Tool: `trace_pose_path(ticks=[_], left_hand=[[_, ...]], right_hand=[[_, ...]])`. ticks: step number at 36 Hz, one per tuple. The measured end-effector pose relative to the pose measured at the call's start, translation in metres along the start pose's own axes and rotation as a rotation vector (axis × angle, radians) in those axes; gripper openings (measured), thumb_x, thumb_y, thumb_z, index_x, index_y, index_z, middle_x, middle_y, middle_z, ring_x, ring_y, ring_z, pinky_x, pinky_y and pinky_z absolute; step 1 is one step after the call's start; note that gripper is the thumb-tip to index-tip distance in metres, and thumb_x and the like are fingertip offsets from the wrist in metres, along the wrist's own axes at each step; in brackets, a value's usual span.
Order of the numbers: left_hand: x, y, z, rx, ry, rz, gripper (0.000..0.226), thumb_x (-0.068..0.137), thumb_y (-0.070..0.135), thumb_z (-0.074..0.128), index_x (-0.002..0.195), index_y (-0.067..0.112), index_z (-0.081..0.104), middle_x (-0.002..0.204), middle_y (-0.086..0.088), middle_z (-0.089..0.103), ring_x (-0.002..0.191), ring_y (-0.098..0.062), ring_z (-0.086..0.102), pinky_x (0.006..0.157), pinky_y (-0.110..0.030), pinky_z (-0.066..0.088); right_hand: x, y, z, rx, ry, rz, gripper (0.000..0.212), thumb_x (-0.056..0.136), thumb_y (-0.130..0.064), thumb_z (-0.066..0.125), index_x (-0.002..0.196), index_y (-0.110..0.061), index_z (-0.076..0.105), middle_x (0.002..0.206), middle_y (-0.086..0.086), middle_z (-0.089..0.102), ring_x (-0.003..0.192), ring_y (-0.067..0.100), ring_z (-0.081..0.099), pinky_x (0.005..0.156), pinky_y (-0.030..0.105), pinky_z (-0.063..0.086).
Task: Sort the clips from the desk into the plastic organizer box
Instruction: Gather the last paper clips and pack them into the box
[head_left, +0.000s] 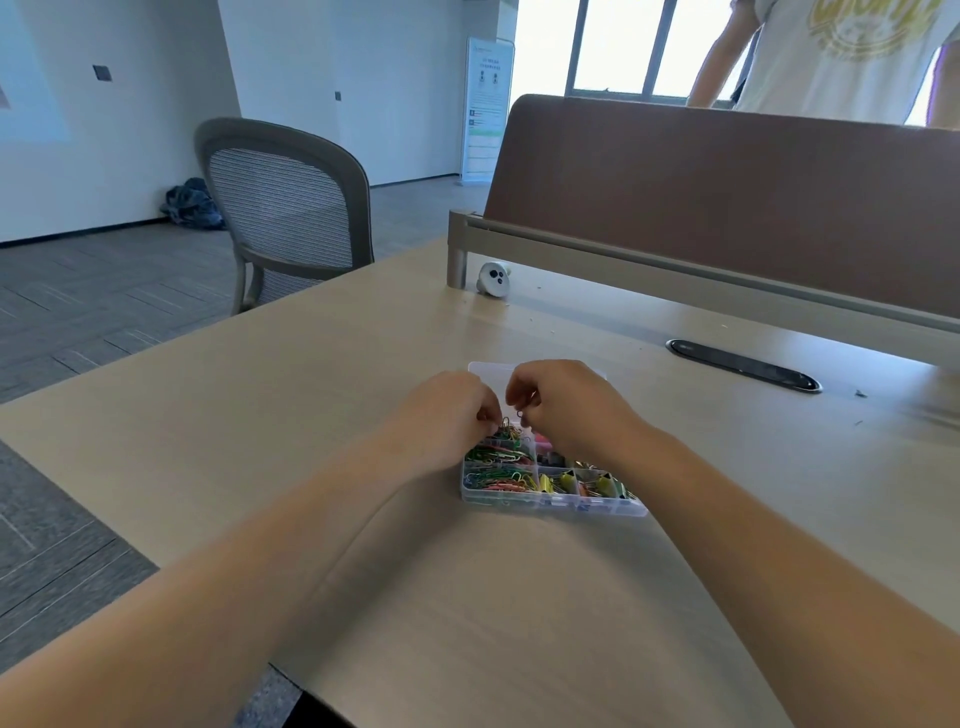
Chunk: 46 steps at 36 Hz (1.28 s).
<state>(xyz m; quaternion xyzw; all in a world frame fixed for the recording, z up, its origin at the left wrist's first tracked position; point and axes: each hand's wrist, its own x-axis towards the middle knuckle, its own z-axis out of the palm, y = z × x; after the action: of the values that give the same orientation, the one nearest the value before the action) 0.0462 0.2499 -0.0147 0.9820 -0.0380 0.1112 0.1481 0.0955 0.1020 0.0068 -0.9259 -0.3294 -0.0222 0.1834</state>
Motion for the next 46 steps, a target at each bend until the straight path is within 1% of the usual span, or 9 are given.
trace_pose_path(ticks=[6,11,16,23,27,30,35,38,46], left_hand=[[0.001,0.0,-0.002,-0.01,0.039,-0.004,0.02,0.091,0.018,0.057,0.103,0.02,0.073,0.101,-0.001,0.067,0.09,-0.019,0.06,0.079,-0.031,0.049],[0.0,0.004,-0.002,-0.026,0.015,0.026,0.022,0.093,0.019,0.056,0.106,0.019,0.073,0.102,0.0,0.068,0.087,-0.014,0.058,0.076,-0.025,0.044],[0.003,0.005,0.003,-0.011,0.052,0.023,0.025,0.092,0.022,0.058,0.115,0.023,0.068,0.103,0.002,0.063,0.083,-0.009,0.046,0.074,-0.021,0.035],[0.003,0.005,0.004,0.002,0.003,0.051,0.022,0.091,0.02,0.06,0.107,0.025,0.074,0.099,0.004,0.061,0.095,-0.014,0.056,0.073,-0.023,0.04],[0.001,0.001,0.002,0.003,0.031,0.037,0.019,0.091,0.021,0.06,0.104,0.025,0.073,0.1,0.003,0.061,0.094,-0.015,0.056,0.076,-0.026,0.044],[0.0,-0.002,0.0,0.011,0.036,0.008,0.017,0.09,0.021,0.061,0.101,0.022,0.073,0.101,0.002,0.065,0.091,-0.016,0.057,0.078,-0.029,0.046],[-0.003,-0.005,-0.002,0.009,0.028,-0.008,0.013,0.088,0.02,0.061,0.092,0.019,0.073,0.095,0.002,0.067,0.087,-0.018,0.058,0.071,-0.025,0.042],[-0.003,-0.006,-0.002,0.0,0.039,-0.008,0.013,0.089,0.02,0.061,0.092,0.019,0.073,0.093,0.001,0.066,0.084,-0.016,0.055,0.07,-0.026,0.041],[-0.002,-0.007,-0.001,-0.017,0.043,-0.033,0.016,0.09,0.023,0.059,0.097,0.019,0.073,0.095,-0.001,0.067,0.087,-0.019,0.058,0.071,-0.028,0.042]], right_hand=[[0.002,0.001,0.002,-0.021,-0.011,0.014,0.029,0.087,-0.002,0.062,0.109,-0.02,0.068,0.11,0.0,0.067,0.094,0.014,0.063,0.082,0.025,0.05],[0.002,0.003,0.002,-0.058,0.006,0.029,0.031,0.088,-0.01,0.066,0.117,-0.017,0.067,0.119,0.001,0.065,0.103,0.016,0.061,0.088,0.024,0.045],[0.003,0.005,0.001,-0.069,0.014,0.051,0.031,0.088,-0.014,0.068,0.119,-0.017,0.067,0.12,0.001,0.066,0.103,0.016,0.063,0.088,0.024,0.045],[0.0,0.006,-0.001,-0.071,0.01,0.038,0.029,0.088,-0.016,0.068,0.118,-0.017,0.068,0.119,0.001,0.066,0.101,0.016,0.063,0.089,0.025,0.046],[-0.001,0.005,0.0,-0.066,0.005,0.03,0.022,0.089,-0.014,0.067,0.11,-0.015,0.073,0.11,0.003,0.068,0.09,0.016,0.065,0.079,0.022,0.047],[-0.001,0.004,0.001,-0.078,0.023,0.02,0.015,0.089,-0.011,0.065,0.099,-0.014,0.076,0.099,0.003,0.069,0.075,0.013,0.06,0.064,0.015,0.039],[-0.001,0.0,0.008,-0.096,0.065,-0.02,0.013,0.091,-0.012,0.063,0.093,-0.014,0.075,0.105,0.0,0.057,0.08,0.014,0.059,0.076,0.025,0.051],[0.0,-0.002,0.009,-0.095,0.059,-0.034,0.011,0.091,-0.015,0.064,0.093,-0.017,0.075,0.107,-0.002,0.055,0.086,0.015,0.058,0.078,0.025,0.049],[0.002,-0.004,0.015,-0.041,-0.008,-0.027,0.018,0.091,-0.015,0.063,0.104,-0.021,0.075,0.103,-0.001,0.07,0.082,0.011,0.056,0.079,0.021,0.043]])
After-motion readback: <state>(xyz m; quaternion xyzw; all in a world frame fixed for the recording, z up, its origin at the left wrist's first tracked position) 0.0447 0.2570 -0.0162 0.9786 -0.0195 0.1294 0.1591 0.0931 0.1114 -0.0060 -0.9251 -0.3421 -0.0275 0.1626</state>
